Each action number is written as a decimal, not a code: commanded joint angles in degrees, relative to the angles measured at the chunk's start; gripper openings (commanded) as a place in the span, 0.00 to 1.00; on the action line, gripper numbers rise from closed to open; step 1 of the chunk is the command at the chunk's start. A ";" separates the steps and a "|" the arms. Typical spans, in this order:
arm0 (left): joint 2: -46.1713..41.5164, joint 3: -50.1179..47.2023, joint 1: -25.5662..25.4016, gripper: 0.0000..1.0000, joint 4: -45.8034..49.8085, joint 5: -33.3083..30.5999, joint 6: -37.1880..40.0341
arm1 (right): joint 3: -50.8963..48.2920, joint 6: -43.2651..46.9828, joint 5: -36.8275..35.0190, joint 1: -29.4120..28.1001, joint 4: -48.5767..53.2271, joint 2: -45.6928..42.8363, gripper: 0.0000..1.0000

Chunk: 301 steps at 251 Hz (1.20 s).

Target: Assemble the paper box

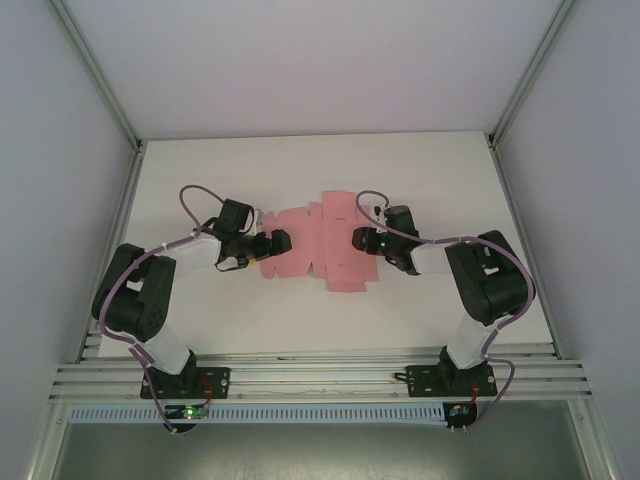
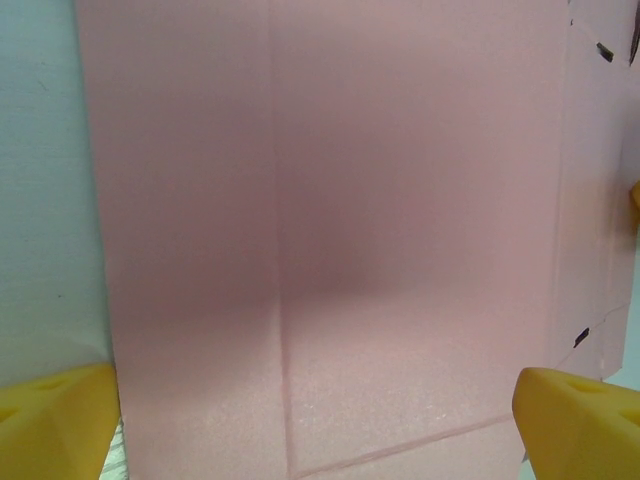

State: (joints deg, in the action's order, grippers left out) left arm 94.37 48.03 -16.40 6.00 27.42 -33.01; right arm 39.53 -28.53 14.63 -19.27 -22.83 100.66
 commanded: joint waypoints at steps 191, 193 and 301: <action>-14.38 -1.00 -5.59 0.89 -19.32 5.37 -4.97 | -5.58 0.14 1.71 -0.51 6.84 2.84 0.46; -14.21 -0.70 -5.68 0.89 -18.29 4.84 -4.56 | -5.52 0.14 1.71 -0.47 6.88 2.80 0.46; -3.93 6.42 -6.01 0.29 -5.33 -1.31 -1.83 | -6.40 0.93 1.87 -0.53 5.77 2.02 0.46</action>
State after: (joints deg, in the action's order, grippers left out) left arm 89.91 51.92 -21.80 -4.27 28.14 -37.71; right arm 36.71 -27.70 15.11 -19.27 -28.38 100.51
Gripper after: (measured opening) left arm 0.393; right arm 0.455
